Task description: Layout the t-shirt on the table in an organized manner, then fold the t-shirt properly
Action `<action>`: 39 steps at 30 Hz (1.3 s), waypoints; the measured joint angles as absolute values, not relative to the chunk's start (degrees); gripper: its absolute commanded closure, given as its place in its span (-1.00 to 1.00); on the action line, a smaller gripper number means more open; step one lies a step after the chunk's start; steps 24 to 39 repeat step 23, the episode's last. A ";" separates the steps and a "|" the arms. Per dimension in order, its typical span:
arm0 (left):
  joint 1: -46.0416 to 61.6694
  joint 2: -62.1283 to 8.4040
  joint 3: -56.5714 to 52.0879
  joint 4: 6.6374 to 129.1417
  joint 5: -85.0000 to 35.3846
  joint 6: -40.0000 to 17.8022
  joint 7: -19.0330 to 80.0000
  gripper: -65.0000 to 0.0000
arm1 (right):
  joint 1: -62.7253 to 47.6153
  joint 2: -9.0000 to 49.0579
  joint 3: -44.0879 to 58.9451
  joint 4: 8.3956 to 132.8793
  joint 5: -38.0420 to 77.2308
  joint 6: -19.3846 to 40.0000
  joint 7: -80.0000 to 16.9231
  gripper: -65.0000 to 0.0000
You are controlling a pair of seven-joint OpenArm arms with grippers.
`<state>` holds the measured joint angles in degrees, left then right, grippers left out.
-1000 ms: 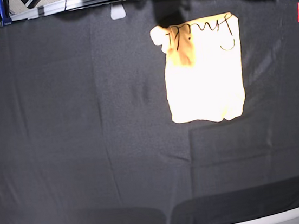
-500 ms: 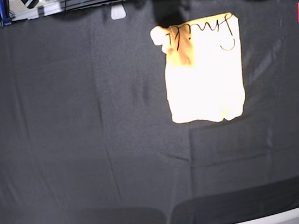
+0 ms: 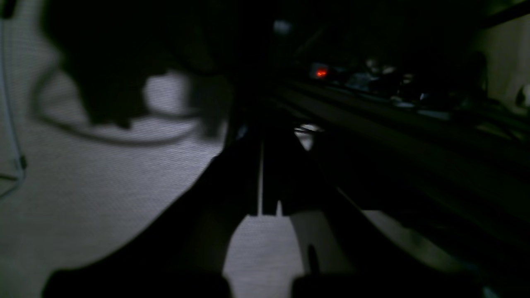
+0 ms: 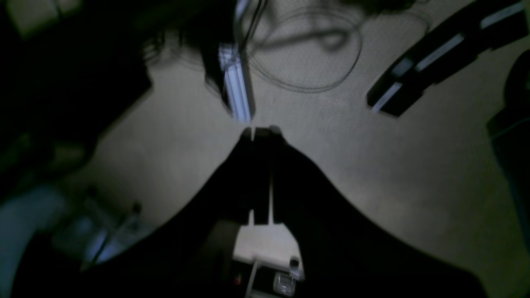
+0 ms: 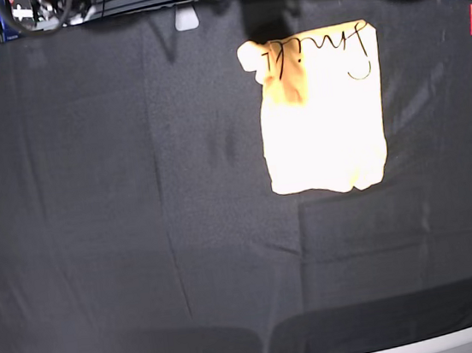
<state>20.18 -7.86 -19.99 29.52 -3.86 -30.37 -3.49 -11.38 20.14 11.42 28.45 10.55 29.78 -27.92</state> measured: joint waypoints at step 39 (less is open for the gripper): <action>15.20 -3.88 -20.01 25.61 -4.01 -18.17 -6.24 1.00 | -8.25 15.70 -1.93 26.98 6.07 29.12 -22.72 1.00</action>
